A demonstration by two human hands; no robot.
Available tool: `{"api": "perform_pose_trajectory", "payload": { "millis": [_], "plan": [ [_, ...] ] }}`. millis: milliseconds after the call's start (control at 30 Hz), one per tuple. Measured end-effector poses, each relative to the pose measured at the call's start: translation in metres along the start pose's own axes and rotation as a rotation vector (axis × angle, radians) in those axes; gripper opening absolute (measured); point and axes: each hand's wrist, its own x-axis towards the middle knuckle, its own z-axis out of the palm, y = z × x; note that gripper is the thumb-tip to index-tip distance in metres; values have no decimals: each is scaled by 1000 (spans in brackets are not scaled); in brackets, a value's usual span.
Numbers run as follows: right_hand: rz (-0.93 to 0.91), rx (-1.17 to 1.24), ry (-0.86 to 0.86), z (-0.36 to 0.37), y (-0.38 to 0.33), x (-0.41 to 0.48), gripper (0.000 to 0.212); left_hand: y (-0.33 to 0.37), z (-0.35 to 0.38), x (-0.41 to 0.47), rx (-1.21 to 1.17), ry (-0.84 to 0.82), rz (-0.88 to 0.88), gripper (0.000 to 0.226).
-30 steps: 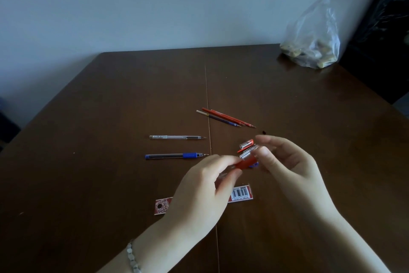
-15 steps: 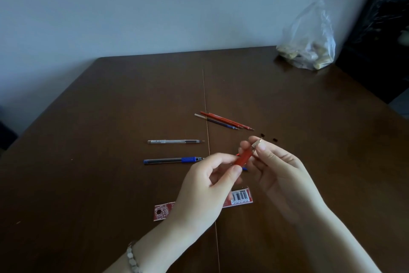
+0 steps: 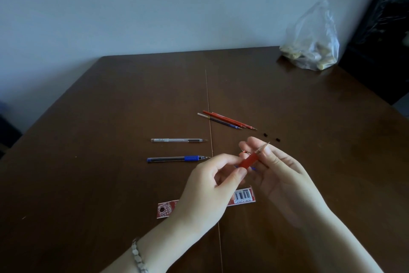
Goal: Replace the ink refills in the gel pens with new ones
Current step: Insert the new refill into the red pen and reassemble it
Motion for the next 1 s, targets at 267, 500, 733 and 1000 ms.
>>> {"api": "perform_pose_trajectory", "payload": {
  "millis": [267,500,733,1000],
  "plan": [
    [36,155,-40,-4,2,0,50,2,2,0,-35,-3,3,13],
    [19,103,-2,-7,3,3,55,4,1,3,-181,-84,-110,11],
    [-21,141,69,-1,-1,4,34,6,1,12,-197,-160,-147,17],
    [-89,340,377,26,-7,22,24,-4,15,33,608,177,500,27]
  ]
}}
